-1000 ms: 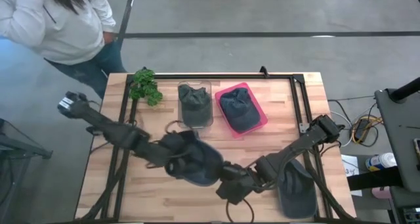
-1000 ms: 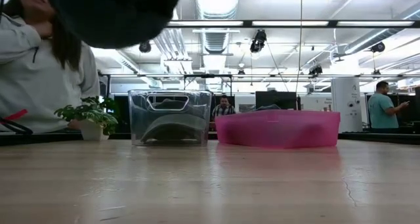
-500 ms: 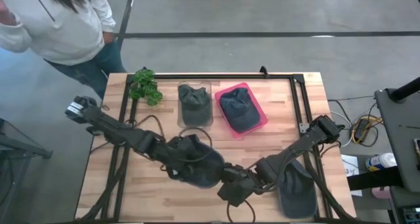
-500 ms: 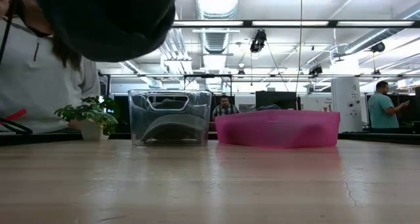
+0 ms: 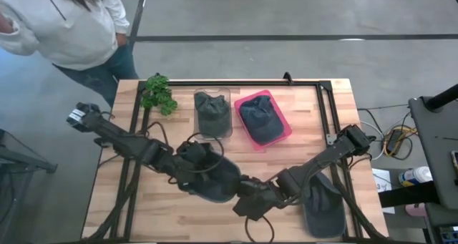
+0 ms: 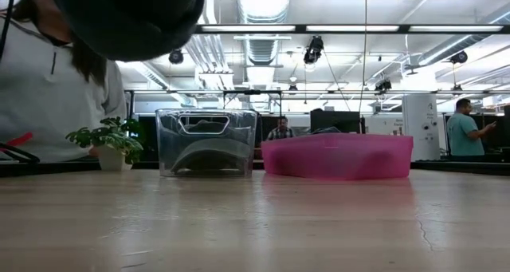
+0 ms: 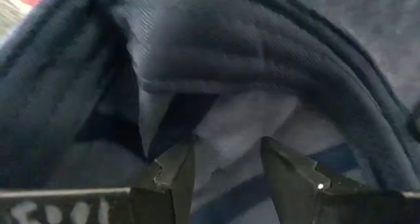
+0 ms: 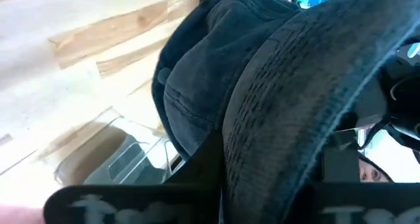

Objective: Pick & Place hat
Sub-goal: Put the left blue cap into the red bin

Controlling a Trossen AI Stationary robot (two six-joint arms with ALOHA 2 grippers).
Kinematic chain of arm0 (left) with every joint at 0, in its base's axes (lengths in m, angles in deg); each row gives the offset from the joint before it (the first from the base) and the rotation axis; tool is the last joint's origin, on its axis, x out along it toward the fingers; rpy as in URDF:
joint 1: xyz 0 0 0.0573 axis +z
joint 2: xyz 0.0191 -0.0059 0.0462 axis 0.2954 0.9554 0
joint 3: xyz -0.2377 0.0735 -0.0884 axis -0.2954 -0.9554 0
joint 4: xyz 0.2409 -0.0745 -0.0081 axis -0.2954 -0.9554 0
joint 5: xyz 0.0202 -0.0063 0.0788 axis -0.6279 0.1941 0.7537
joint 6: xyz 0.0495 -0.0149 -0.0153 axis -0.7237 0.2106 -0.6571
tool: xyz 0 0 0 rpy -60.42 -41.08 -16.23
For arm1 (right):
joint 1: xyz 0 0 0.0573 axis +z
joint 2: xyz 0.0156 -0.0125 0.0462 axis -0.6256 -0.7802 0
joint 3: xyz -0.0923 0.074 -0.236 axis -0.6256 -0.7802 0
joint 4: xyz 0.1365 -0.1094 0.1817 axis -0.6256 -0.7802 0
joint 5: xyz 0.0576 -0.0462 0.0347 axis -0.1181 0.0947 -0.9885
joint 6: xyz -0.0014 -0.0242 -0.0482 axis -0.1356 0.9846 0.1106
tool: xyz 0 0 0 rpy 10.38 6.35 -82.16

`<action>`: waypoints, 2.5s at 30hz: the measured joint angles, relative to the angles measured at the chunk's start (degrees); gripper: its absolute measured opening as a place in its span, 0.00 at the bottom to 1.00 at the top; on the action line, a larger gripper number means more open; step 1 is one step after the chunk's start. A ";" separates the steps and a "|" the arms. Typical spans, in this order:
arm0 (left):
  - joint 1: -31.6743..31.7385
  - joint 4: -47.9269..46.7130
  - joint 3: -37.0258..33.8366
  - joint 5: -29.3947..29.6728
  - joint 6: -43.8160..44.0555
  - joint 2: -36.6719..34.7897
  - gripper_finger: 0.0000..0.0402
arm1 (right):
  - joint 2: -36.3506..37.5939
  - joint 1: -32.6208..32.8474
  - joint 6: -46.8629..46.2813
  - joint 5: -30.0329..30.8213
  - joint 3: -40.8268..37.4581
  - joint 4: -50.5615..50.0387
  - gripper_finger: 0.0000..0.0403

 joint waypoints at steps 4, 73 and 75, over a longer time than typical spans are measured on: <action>-0.08 -0.88 0.81 -1.57 -0.11 -0.31 0.41 | 0.02 0.08 -0.08 1.79 0.00 -0.32 0.03; 4.04 5.88 -8.68 -3.26 1.02 -12.76 0.41 | 1.53 2.75 0.24 13.38 0.00 -6.35 0.03; 4.04 8.54 -8.77 -3.50 0.54 -12.39 0.41 | 1.52 2.02 0.60 13.19 0.00 -4.68 0.03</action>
